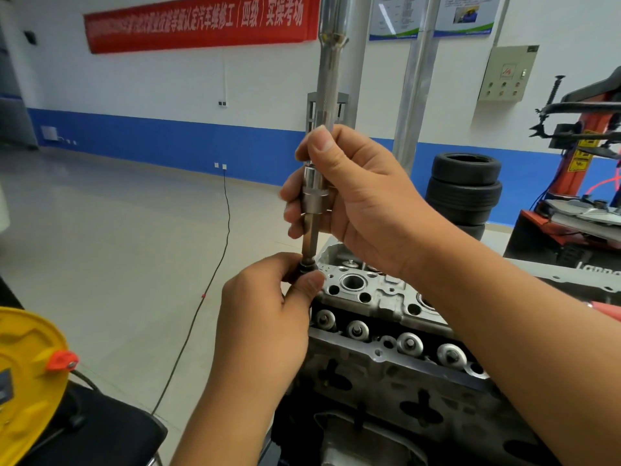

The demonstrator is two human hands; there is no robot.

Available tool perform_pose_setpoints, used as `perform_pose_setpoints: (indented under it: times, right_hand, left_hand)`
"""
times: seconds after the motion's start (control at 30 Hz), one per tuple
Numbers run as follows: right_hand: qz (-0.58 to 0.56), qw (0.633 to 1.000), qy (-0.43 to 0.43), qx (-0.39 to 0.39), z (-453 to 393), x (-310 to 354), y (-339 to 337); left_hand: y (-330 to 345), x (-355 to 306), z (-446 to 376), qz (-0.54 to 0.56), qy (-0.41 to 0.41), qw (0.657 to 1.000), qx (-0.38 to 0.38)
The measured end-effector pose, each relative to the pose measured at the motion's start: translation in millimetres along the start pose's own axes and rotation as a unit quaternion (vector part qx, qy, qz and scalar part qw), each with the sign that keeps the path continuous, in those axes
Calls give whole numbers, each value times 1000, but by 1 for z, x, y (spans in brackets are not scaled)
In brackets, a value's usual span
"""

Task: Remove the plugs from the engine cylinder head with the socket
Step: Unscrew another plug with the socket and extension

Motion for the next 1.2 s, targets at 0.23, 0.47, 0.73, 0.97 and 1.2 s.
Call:
perform_pose_setpoints:
  times: [0.23, 0.47, 0.73, 0.97, 1.2]
  right_hand:
    - [32, 999, -16, 21, -1, -3, 3]
    - [17, 1000, 1, 26, -10, 0, 22]
    - [-13, 1000, -5, -9, -11, 8, 29]
    - [-31, 998, -12, -55, -16, 41, 35]
    - [41, 984, 32, -168, 47, 82, 10]
  left_hand:
    - [0, -13, -2, 1, -9, 1000, -20]
    - [-5, -17, -6, 44, -3, 999, -26]
    - [-10, -22, -14, 88, 36, 994, -50]
    - [-9, -46, -7, 162, 93, 981, -59]
    - [26, -91, 39, 253, 46, 964, 59]
Point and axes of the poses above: each hand's wrist, its own z-axis away from the middle knuckle, its own y-axis out of the palm, x = y × z, the point moved 1 cm from there along -z, towards the middle knuckle, and after that the axes turned 1 degree about x, right-handed, at the moved point
